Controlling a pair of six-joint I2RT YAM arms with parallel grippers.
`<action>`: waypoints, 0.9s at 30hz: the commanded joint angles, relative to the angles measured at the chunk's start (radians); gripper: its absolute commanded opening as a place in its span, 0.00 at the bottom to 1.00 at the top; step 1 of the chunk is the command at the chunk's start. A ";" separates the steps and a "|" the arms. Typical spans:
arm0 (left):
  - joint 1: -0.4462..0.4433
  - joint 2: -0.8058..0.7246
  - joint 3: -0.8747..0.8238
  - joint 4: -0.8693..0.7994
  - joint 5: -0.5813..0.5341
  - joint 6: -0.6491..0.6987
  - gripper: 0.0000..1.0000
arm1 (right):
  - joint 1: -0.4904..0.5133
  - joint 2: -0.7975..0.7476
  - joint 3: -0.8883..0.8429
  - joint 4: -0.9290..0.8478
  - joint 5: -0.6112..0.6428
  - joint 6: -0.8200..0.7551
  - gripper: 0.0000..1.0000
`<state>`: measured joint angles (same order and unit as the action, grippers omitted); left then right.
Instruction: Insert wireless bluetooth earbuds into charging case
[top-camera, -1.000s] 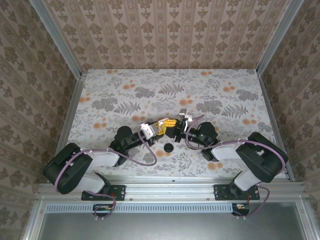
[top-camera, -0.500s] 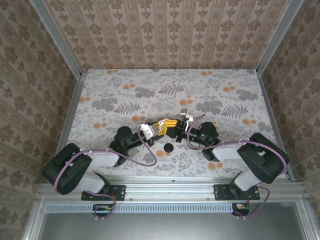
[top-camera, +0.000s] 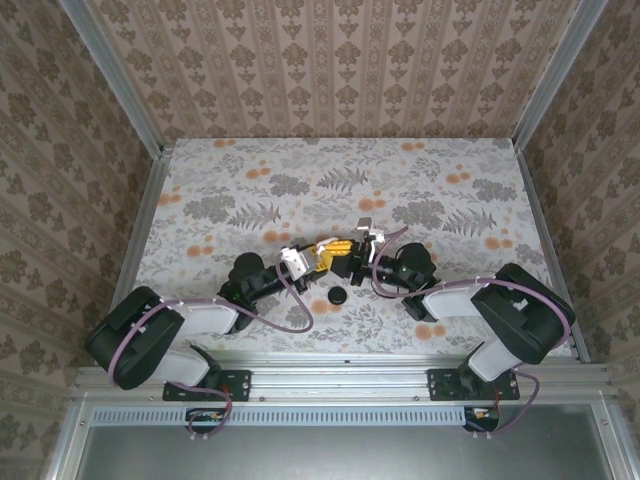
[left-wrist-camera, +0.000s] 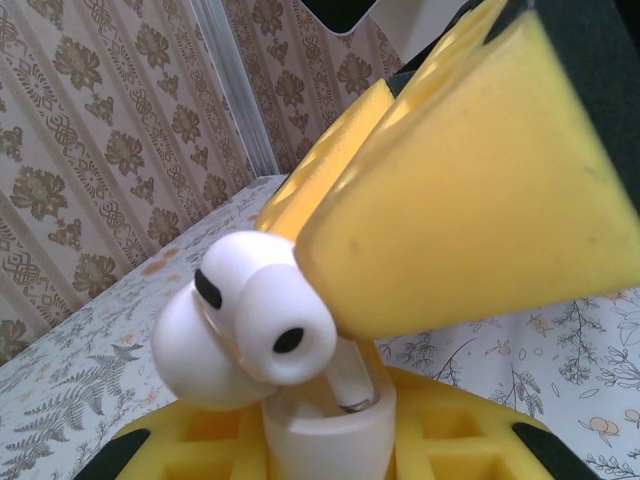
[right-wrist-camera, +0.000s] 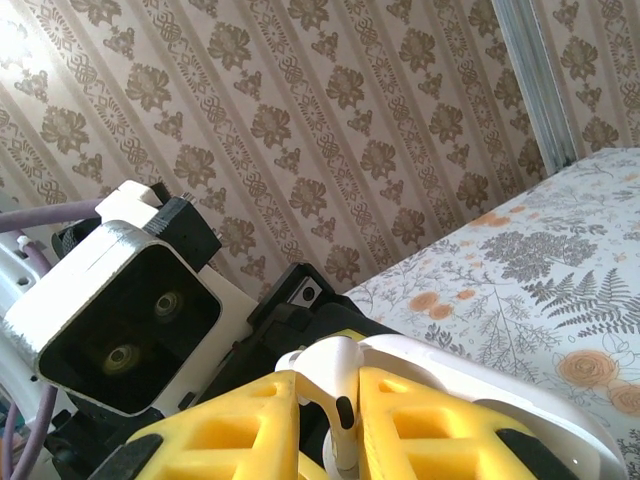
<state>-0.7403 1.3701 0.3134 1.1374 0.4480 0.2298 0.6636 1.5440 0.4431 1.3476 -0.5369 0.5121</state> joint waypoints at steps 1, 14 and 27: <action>-0.019 -0.067 0.024 0.148 0.046 -0.002 0.11 | 0.013 0.016 -0.029 -0.136 -0.003 -0.015 0.20; -0.018 -0.089 0.019 0.148 0.037 -0.004 0.11 | 0.014 0.016 -0.028 -0.185 -0.021 -0.054 0.21; -0.019 -0.065 0.012 0.147 0.038 0.012 0.11 | 0.013 -0.060 -0.031 -0.272 0.007 -0.093 0.20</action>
<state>-0.7467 1.3350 0.3054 1.0939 0.4503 0.2302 0.6662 1.4857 0.4381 1.2285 -0.5243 0.4385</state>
